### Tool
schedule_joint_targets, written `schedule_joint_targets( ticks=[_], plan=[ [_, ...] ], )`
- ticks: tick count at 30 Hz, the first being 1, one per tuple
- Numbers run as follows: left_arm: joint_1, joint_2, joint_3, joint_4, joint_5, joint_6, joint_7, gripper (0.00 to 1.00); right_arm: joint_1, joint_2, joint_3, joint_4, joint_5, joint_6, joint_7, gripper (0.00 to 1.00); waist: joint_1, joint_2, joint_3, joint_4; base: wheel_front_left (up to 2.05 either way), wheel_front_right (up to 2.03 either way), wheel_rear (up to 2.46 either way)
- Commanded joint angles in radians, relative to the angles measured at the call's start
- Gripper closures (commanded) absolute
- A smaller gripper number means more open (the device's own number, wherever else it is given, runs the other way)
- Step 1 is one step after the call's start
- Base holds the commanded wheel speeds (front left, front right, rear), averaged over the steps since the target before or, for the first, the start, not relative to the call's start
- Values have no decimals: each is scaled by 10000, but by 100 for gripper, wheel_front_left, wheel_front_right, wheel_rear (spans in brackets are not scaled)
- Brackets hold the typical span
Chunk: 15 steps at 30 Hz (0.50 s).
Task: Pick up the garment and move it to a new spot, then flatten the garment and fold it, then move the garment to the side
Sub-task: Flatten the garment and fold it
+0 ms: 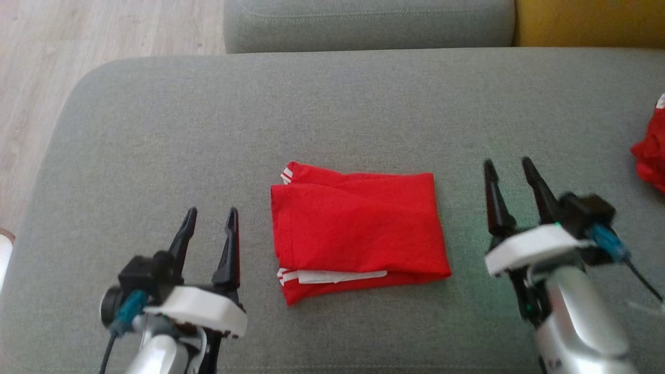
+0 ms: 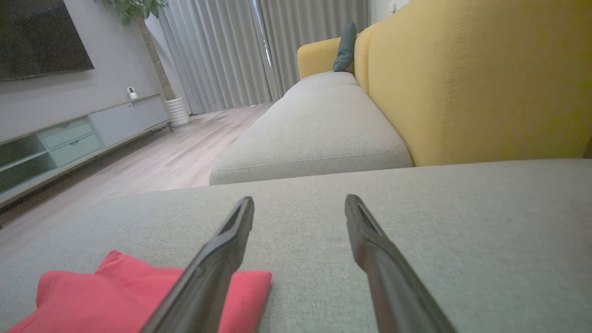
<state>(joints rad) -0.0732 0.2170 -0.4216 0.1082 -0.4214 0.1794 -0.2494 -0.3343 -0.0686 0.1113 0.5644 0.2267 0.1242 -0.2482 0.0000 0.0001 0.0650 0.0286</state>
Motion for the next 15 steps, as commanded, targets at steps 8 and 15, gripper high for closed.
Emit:
schedule_joint_targets(
  ticks=[8,15],
  plan=[
    [346,-267,1057,-275,497,-110,-123,0,1550,183,-498,-2118,-233,65,119,0,0,-1,-130,7,0,0,0],
    [582,-520,1367,-227,860,-393,-123,0,2268,183,-763,-3008,-244,65,419,0,0,-1,-137,-20,0,0,0]
  ],
)
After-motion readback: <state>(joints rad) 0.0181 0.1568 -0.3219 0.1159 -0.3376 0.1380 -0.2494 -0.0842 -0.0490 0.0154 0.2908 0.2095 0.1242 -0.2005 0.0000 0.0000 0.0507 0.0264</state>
